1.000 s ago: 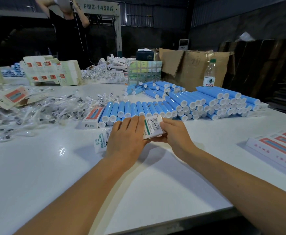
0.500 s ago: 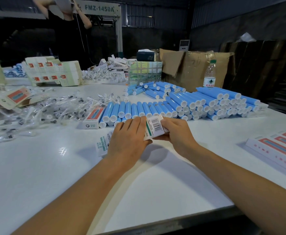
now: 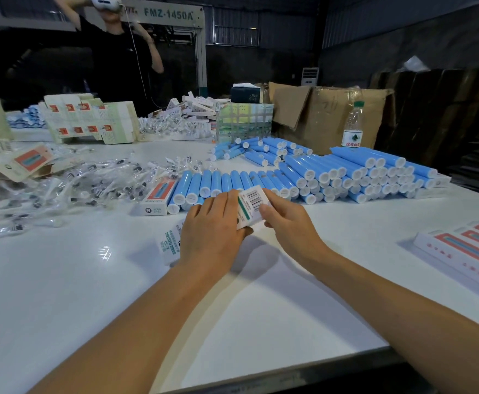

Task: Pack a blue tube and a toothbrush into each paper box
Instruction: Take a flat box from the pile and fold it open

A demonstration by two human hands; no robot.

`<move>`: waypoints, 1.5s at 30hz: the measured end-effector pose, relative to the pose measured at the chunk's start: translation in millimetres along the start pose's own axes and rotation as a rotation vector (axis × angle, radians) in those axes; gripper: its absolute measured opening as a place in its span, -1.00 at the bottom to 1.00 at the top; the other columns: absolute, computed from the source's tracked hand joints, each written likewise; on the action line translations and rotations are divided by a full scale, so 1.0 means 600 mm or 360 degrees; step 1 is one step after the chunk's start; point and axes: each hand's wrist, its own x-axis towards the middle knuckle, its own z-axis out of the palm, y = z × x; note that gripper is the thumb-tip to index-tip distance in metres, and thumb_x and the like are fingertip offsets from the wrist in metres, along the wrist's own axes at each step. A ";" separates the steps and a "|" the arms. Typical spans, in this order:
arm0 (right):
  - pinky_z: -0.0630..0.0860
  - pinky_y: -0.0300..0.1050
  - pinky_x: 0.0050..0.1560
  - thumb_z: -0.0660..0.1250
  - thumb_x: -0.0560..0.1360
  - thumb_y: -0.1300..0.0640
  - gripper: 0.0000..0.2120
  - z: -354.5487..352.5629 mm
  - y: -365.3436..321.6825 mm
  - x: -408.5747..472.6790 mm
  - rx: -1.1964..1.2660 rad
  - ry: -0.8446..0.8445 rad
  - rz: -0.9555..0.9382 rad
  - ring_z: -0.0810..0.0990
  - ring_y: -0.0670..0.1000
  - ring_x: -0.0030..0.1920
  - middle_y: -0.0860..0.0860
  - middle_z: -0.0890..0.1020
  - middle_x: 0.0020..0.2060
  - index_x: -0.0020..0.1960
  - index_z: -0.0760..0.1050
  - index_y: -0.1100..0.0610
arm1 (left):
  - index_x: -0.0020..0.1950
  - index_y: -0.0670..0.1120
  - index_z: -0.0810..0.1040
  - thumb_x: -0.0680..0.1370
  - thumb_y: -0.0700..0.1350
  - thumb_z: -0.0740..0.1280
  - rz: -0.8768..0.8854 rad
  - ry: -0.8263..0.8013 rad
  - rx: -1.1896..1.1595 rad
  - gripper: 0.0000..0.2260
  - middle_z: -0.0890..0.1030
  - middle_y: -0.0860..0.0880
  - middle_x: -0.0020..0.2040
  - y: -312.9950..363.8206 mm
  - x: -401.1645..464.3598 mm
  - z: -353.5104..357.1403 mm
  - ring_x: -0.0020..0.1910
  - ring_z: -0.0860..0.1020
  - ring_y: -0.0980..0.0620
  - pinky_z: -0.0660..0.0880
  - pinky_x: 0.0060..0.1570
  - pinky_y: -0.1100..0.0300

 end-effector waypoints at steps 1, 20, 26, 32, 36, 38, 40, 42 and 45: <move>0.54 -0.21 -0.07 0.24 0.57 0.14 -0.76 0.001 0.000 0.000 -0.0027 0.0127 -0.0039 0.57 -0.09 -0.01 -0.05 0.65 0.00 0.20 0.55 0.12 | 0.51 -0.10 0.14 0.55 0.18 0.22 -0.0028 0.0009 -0.0004 -0.37 0.36 -0.04 0.39 0.000 0.001 0.002 0.35 0.32 -0.03 0.20 0.24 0.12; 0.39 -0.38 -0.31 0.32 0.53 0.22 -0.82 0.016 0.008 -0.005 -0.0057 0.0486 -0.0100 0.48 -0.11 -0.26 0.00 0.58 -0.24 -0.24 0.50 0.06 | 0.49 -0.08 0.14 0.53 0.21 0.24 -0.0083 -0.0010 0.0050 -0.36 0.36 -0.02 0.39 -0.001 0.003 0.012 0.32 0.34 -0.01 0.23 0.22 0.13; 0.41 -0.40 -0.32 0.18 0.60 0.20 -0.81 0.010 0.007 -0.003 0.0111 0.0555 -0.0097 0.50 -0.30 -0.22 -0.07 0.59 -0.11 -0.10 0.51 0.01 | 0.49 -0.06 0.11 0.54 0.20 0.24 0.0000 -0.0012 0.0059 -0.36 0.33 0.02 0.39 -0.001 0.001 0.010 0.32 0.33 0.01 0.21 0.22 0.15; 0.28 -0.48 0.14 0.25 0.41 0.32 -0.49 0.003 0.018 -0.008 -0.0502 0.0149 -0.0407 0.33 -0.10 0.22 -0.08 0.36 0.20 0.34 0.37 0.06 | 0.49 -0.05 0.13 0.54 0.17 0.26 0.0037 -0.0063 0.0066 -0.38 0.34 0.02 0.38 -0.007 0.003 0.014 0.32 0.32 0.00 0.19 0.24 0.15; 0.18 -0.10 0.39 0.38 0.32 0.27 -0.28 0.011 0.023 -0.007 -0.1074 -0.0092 -0.0842 0.18 0.02 0.33 0.09 0.37 0.35 0.46 0.27 0.19 | 0.42 -0.05 0.24 0.54 0.12 0.27 0.0096 -0.0041 0.0038 -0.48 0.42 0.04 0.27 -0.013 0.001 0.013 0.24 0.35 0.02 0.21 0.19 0.15; 0.24 -0.01 0.38 0.47 0.34 0.26 -0.26 0.011 0.027 -0.002 -0.1191 -0.0037 -0.0933 0.20 0.04 0.32 0.11 0.40 0.34 0.46 0.26 0.19 | 0.42 -0.04 0.25 0.55 0.11 0.24 0.0124 -0.0014 0.0030 -0.50 0.42 0.04 0.28 -0.017 0.000 0.011 0.24 0.36 0.02 0.21 0.20 0.15; 0.23 -0.06 0.39 0.49 0.39 0.19 -0.18 0.011 0.032 0.000 -0.1066 -0.0039 -0.0822 0.20 -0.01 0.34 0.07 0.35 0.37 0.51 0.12 0.04 | 0.43 -0.05 0.25 0.56 0.14 0.23 0.0120 0.0005 -0.0004 -0.49 0.41 0.04 0.31 -0.017 0.000 0.007 0.25 0.36 0.02 0.20 0.19 0.15; 0.23 -0.16 0.37 0.49 0.40 0.14 -0.10 0.011 0.032 0.002 -0.0695 -0.0024 -0.0576 0.24 -0.09 0.34 -0.01 0.31 0.38 0.50 -0.04 -0.11 | 0.43 -0.07 0.28 0.54 0.11 0.29 0.0085 0.0067 -0.0193 -0.47 0.43 0.01 0.29 -0.017 0.004 -0.002 0.24 0.38 -0.02 0.23 0.20 0.11; 0.32 -0.17 0.29 0.49 0.41 0.07 -0.10 0.007 0.029 0.003 -0.0362 -0.0007 -0.0384 0.33 -0.20 0.27 -0.08 0.33 0.37 0.48 -0.06 -0.21 | 0.32 -0.08 0.38 0.44 -0.03 0.39 -0.0186 0.0125 -0.1300 -0.53 0.52 -0.03 0.13 -0.018 0.018 -0.032 0.12 0.49 -0.02 0.42 0.10 0.10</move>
